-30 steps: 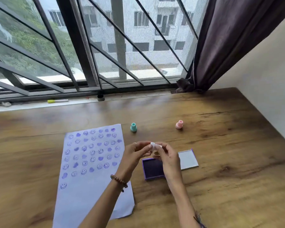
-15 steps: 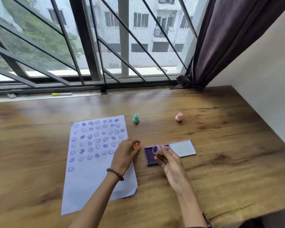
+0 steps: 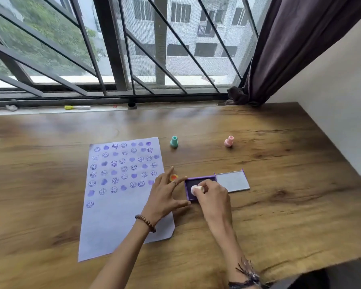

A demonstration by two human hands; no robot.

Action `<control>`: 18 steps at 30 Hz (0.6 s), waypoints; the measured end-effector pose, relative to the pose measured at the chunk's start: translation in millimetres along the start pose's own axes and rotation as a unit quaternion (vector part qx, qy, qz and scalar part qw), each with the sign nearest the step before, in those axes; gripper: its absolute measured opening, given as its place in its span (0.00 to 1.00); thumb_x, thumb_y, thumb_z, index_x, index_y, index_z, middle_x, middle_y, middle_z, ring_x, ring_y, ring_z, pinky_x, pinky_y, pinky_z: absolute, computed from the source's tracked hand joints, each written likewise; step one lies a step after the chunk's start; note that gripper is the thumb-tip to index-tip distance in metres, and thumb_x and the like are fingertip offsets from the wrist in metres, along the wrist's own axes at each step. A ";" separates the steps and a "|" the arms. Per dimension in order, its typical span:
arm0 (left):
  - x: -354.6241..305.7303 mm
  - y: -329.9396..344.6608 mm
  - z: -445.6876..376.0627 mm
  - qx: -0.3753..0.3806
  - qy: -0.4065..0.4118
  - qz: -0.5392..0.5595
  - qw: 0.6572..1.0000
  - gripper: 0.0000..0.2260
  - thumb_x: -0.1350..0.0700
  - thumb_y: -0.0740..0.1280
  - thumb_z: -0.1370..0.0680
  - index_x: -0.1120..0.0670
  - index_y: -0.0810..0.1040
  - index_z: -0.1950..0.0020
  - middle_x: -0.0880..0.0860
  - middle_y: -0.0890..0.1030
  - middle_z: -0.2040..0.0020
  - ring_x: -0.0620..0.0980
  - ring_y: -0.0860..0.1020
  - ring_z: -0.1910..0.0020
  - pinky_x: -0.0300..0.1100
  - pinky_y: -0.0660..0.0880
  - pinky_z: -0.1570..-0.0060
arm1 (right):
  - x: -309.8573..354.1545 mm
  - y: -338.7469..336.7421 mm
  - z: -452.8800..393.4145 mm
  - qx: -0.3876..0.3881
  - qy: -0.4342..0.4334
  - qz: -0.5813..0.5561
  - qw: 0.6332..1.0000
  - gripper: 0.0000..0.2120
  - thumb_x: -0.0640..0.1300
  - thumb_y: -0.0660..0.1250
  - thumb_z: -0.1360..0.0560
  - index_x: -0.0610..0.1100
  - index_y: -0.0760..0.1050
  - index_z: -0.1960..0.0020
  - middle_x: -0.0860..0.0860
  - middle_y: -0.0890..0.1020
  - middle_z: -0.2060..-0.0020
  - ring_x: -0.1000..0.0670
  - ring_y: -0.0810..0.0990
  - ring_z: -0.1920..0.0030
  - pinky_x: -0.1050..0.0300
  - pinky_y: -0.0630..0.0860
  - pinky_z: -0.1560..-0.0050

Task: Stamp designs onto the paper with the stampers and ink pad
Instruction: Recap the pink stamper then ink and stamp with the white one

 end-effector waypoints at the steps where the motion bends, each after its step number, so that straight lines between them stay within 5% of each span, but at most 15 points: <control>1: -0.5 -0.5 0.0 -0.012 -0.001 0.013 1.000 0.37 0.33 0.64 0.41 0.43 0.67 0.34 0.52 0.56 0.25 0.55 0.56 0.29 0.44 0.54 0.31 | 2.8 1.6 -0.4 -0.001 -0.010 0.021 1.000 0.07 0.44 0.65 0.29 0.42 0.79 0.54 0.44 0.82 0.55 0.43 0.78 0.54 0.53 0.72 0.56; 10: -2.5 -2.0 -2.2 -0.037 0.004 0.033 0.999 0.31 0.42 0.71 0.37 0.45 0.70 0.35 0.54 0.58 0.26 0.54 0.56 0.29 0.45 0.54 0.31 | 19.7 20.5 -2.9 0.002 -0.103 0.149 0.984 0.09 0.41 0.59 0.23 0.38 0.74 0.49 0.42 0.78 0.50 0.41 0.80 0.51 0.49 0.74 0.53; 13: -0.7 -1.3 -4.3 -0.034 -0.001 0.028 0.999 0.29 0.47 0.74 0.35 0.45 0.70 0.35 0.54 0.56 0.25 0.54 0.55 0.29 0.46 0.54 0.30 | 17.3 22.9 -11.3 0.039 -0.085 0.175 0.980 0.10 0.41 0.59 0.24 0.38 0.75 0.48 0.42 0.79 0.48 0.42 0.79 0.49 0.50 0.73 0.51; 18: -1.6 -2.5 -2.4 -0.004 0.008 0.020 1.000 0.31 0.45 0.73 0.34 0.44 0.67 0.34 0.53 0.50 0.24 0.53 0.52 0.28 0.46 0.53 0.30 | 8.9 11.5 -23.4 0.086 0.013 0.072 0.994 0.05 0.43 0.68 0.32 0.41 0.80 0.60 0.40 0.84 0.58 0.41 0.79 0.52 0.56 0.67 0.59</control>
Point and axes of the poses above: each hand's wrist, its own z-axis away from the middle knuckle, its own y-axis out of the palm, x = y × z, the point moved 6 cm from there along -z, towards the middle knuckle
